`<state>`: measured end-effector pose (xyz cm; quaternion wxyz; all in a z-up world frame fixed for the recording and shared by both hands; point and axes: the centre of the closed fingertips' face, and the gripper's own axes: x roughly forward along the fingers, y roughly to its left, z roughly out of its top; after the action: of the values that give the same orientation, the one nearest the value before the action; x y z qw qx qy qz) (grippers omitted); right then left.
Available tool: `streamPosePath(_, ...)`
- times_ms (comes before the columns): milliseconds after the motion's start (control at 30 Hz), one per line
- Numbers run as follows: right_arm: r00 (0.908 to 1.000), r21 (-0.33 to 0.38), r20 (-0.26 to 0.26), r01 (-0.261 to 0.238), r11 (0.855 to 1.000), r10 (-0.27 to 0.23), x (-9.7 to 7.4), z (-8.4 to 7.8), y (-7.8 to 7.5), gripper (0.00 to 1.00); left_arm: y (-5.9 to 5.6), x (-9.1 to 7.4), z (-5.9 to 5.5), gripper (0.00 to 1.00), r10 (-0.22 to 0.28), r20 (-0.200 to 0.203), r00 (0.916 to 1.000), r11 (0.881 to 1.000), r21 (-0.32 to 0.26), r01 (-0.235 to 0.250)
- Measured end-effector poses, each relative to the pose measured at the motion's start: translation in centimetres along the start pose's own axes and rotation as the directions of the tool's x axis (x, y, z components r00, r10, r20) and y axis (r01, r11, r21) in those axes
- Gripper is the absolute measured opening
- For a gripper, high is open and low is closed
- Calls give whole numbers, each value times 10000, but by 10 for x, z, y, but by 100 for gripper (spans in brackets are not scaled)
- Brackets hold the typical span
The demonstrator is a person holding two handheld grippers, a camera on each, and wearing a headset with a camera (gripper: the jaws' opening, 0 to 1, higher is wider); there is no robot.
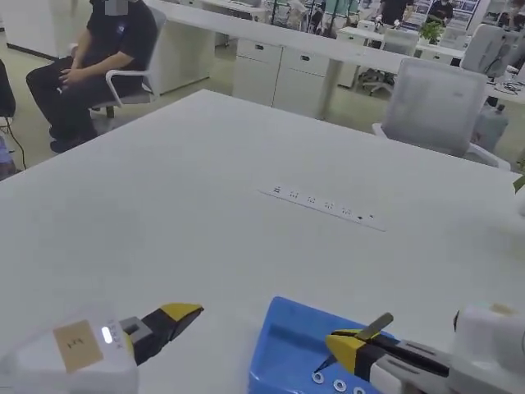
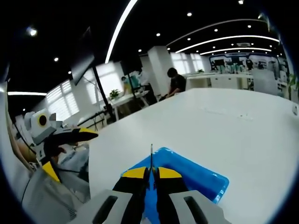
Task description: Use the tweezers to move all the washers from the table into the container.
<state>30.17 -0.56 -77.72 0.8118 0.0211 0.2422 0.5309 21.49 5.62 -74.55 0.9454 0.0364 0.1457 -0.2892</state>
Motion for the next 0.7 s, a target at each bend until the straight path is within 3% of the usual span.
streamPosePath(300,9980,385,606,-183,9991,160,-14,8,15,4,0,0,0,86,-2,2,10000,10000,22,2)
streamPosePath(533,9969,711,618,-537,9960,494,-19,-1,29,4,-1,0,0,86,-17,3,10000,10000,45,17)
streamPosePath(700,9968,543,352,-731,9958,713,-19,-11,38,4,-1,0,0,86,-21,-8,10000,10000,39,21)
